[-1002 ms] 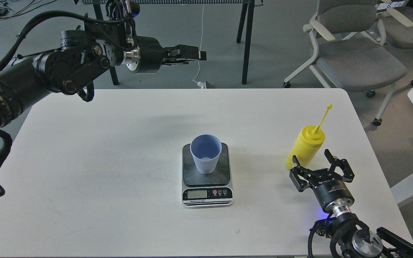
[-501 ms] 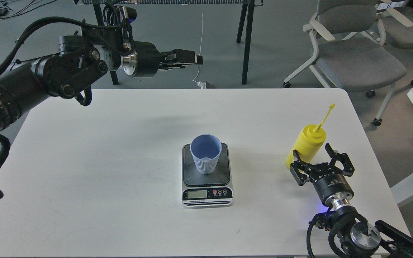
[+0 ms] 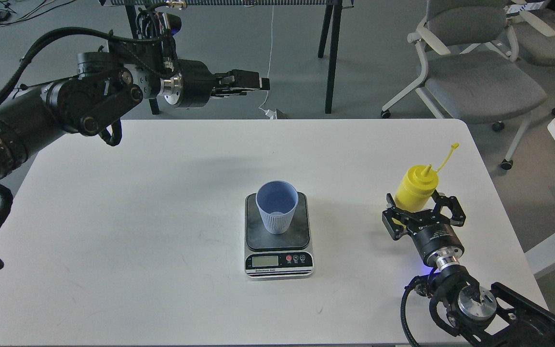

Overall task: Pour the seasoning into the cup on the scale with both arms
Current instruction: 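Bring the right gripper down beside the yellow squeeze bottle, then lift the yellow bottle and tip it nozzle-down toward the cup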

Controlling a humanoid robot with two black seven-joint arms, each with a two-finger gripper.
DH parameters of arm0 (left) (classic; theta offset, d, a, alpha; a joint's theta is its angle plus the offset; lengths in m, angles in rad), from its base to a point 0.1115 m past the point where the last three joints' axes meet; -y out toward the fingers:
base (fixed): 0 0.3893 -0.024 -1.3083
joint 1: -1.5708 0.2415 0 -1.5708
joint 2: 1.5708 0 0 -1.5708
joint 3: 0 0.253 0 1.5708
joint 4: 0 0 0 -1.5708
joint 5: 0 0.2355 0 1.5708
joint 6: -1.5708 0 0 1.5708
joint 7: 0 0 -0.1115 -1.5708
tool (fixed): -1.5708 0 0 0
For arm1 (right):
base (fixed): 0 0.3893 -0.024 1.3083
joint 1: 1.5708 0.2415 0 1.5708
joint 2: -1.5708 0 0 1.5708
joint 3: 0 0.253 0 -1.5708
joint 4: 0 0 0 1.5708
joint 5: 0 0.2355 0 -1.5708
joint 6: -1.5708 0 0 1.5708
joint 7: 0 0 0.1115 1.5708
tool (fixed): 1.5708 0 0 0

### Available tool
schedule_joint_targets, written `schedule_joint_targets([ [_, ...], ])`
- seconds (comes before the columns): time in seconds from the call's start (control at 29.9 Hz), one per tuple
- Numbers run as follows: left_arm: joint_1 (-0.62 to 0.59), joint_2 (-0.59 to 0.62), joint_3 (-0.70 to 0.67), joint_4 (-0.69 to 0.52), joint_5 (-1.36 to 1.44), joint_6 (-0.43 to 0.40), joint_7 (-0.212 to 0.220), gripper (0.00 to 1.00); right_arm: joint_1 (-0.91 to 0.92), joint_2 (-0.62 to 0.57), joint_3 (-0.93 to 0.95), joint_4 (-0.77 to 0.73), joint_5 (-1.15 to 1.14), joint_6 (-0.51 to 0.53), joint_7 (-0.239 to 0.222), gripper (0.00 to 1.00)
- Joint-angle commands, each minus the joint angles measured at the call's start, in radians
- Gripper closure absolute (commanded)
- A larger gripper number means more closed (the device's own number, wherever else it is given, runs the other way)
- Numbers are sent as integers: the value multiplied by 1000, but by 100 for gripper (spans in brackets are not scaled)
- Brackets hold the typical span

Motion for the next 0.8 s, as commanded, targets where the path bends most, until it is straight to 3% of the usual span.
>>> schedule_joint_targets([
  [0.0, 4, 0, -1, -1, 0, 0, 0, 28, 4, 9, 1, -2, -35, 0, -8, 61],
  [0.07, 4, 2, 0, 0, 0, 0, 0, 28, 6, 10, -1, 4, -41, 0, -8, 80],
  [0.13, 4, 2, 0, -1, 0, 0, 0, 28, 6, 9, 1, 20, -41, 0, -8, 87],
  [0.27, 7, 3, 0, -1, 0, 0, 0, 28, 17, -43, 37, 116, -40, 0, -8, 91],
  [0.5, 7, 11, -1, 0, 0, 0, 0, 28, 292, -394, 62, 189, -93, 0, -16, 90],
  [0.63, 7, 7, -3, 0, 0, 0, 0, 28, 504, -545, 8, 187, -332, 0, -40, 90],
  [0.77, 7, 2, -3, -1, 0, 0, 0, 28, 677, -570, -80, 186, -617, 0, -57, 90],
])
